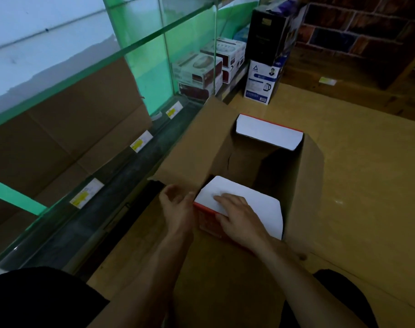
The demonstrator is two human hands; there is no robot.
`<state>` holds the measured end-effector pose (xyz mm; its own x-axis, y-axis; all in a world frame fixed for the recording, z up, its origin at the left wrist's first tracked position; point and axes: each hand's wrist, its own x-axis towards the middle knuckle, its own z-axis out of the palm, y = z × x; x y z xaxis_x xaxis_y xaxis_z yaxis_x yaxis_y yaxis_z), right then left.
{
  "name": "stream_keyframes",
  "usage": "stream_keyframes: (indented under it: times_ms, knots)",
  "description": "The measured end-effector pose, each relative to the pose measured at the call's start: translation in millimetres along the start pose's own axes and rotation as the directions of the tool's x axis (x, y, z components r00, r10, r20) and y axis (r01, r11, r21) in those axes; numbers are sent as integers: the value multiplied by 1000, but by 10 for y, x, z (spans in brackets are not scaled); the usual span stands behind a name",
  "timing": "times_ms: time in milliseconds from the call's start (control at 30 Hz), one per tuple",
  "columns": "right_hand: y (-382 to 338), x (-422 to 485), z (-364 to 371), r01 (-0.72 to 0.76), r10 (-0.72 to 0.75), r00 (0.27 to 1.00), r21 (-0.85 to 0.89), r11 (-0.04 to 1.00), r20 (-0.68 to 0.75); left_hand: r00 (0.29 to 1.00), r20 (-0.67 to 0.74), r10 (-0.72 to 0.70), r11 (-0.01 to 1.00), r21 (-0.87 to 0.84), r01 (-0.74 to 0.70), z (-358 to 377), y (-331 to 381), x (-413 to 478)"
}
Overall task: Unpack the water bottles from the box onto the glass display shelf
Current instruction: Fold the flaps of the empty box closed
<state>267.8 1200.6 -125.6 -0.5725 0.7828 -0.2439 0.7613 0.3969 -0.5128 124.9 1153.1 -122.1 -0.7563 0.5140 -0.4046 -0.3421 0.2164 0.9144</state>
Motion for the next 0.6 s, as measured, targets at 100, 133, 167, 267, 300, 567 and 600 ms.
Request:
stream_keyframes:
  times_ms: [100,133,167,267,300,567,600]
  knots:
    - [-36,16,10,-52,57,998,172,984,-27,998,7,68,998,8,-68,-44,66,-67]
    - [-29,6,16,-74,84,996,218,973,-36,993,27,116,992,40,-118,-57,90,-114]
    - [-20,-11,20,-88,104,993,256,963,-50,982,64,177,979,93,-182,-71,83,-144]
    - [9,-82,13,-89,126,988,336,938,-90,907,271,322,886,251,-390,-73,-6,-236]
    - [16,-102,5,-89,132,986,359,929,-97,873,334,355,835,307,-457,-69,-42,-274]
    - [214,-322,-79,-179,283,950,512,840,-133,623,718,310,301,548,-780,163,-278,-570]
    - [253,-372,-82,-194,306,941,506,840,-147,599,746,291,260,540,-800,195,-330,-588]
